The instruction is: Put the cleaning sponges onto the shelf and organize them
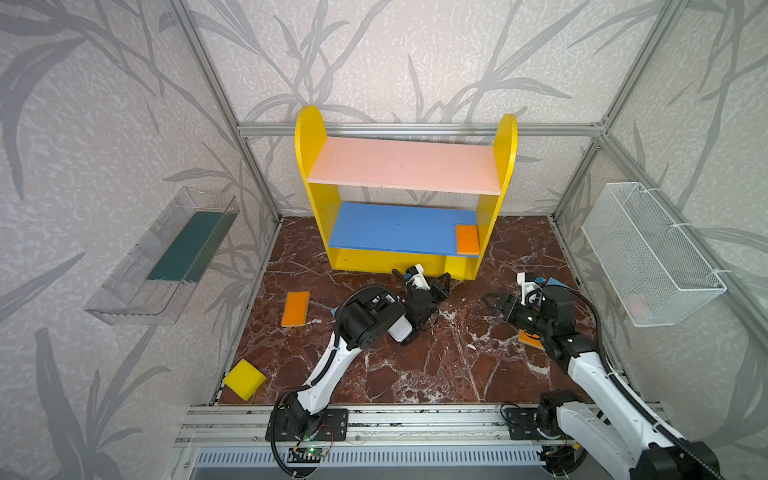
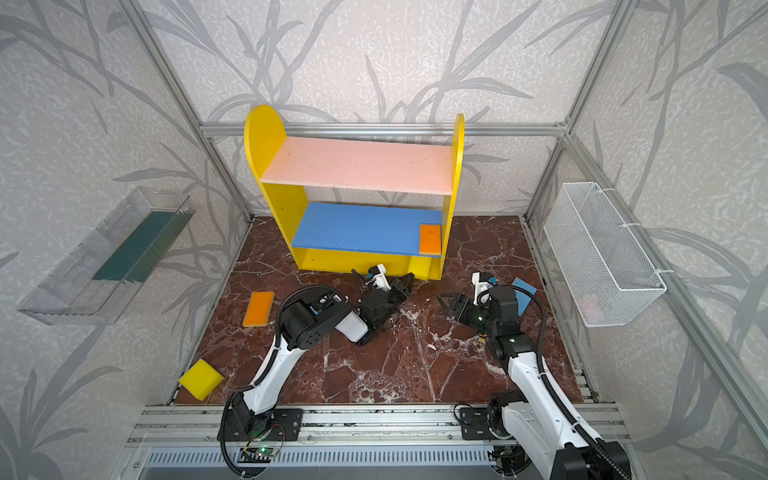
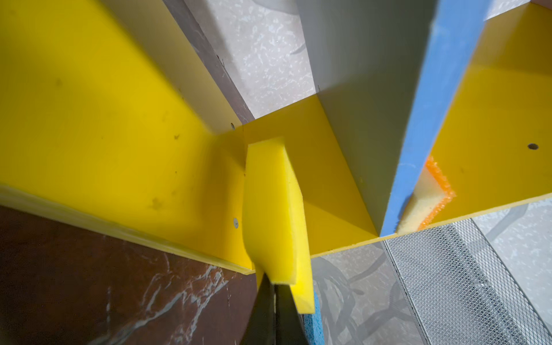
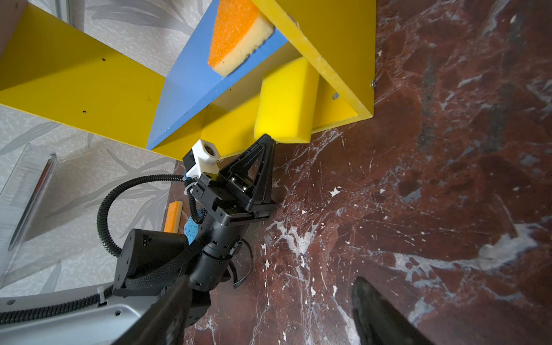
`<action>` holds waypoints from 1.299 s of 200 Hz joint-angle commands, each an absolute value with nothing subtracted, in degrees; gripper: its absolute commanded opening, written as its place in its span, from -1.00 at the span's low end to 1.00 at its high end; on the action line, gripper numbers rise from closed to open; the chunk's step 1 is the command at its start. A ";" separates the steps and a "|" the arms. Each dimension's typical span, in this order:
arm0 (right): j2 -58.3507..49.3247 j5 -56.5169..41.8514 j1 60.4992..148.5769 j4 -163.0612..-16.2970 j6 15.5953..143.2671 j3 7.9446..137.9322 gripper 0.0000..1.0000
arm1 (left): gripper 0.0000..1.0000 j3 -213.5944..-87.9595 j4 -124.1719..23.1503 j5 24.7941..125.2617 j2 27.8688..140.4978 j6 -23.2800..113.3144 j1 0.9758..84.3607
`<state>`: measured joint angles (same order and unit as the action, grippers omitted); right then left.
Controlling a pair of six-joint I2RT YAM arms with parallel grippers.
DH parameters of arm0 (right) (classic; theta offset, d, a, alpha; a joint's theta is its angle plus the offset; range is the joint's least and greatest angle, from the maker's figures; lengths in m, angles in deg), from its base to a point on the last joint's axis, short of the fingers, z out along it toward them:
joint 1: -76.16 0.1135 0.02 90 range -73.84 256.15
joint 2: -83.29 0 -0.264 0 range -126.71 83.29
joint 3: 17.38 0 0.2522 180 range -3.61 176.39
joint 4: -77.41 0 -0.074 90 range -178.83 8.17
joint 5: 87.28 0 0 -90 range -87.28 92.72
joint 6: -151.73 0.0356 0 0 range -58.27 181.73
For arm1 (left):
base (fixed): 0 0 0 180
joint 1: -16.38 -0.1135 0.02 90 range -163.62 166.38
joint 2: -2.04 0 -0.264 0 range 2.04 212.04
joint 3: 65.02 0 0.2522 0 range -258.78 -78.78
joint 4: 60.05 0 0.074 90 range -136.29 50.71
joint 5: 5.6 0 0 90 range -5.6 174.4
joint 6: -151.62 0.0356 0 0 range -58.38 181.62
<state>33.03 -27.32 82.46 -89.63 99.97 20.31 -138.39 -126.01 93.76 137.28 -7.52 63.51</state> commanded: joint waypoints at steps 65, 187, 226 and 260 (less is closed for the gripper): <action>32.53 -26.81 82.18 -88.71 98.59 22.22 0.66 | -1.00 -146.23 -124.35 94.63 141.50 -9.38 63.93; 32.49 -26.55 82.11 -88.83 98.58 21.87 0.67 | -1.00 -151.36 -119.02 98.45 144.68 -9.74 65.28; 32.49 -26.55 82.07 -88.72 98.63 21.95 0.67 | -1.00 -153.26 -117.27 98.43 145.30 -9.94 65.31; 32.51 -26.46 82.04 -88.67 98.56 21.96 0.67 | -1.00 -153.08 -117.12 98.63 145.65 -10.14 65.33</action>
<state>32.46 -26.73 82.35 -89.34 99.36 20.44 -152.53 -117.82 97.59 143.90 -9.25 65.02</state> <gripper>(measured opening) 0.834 0.047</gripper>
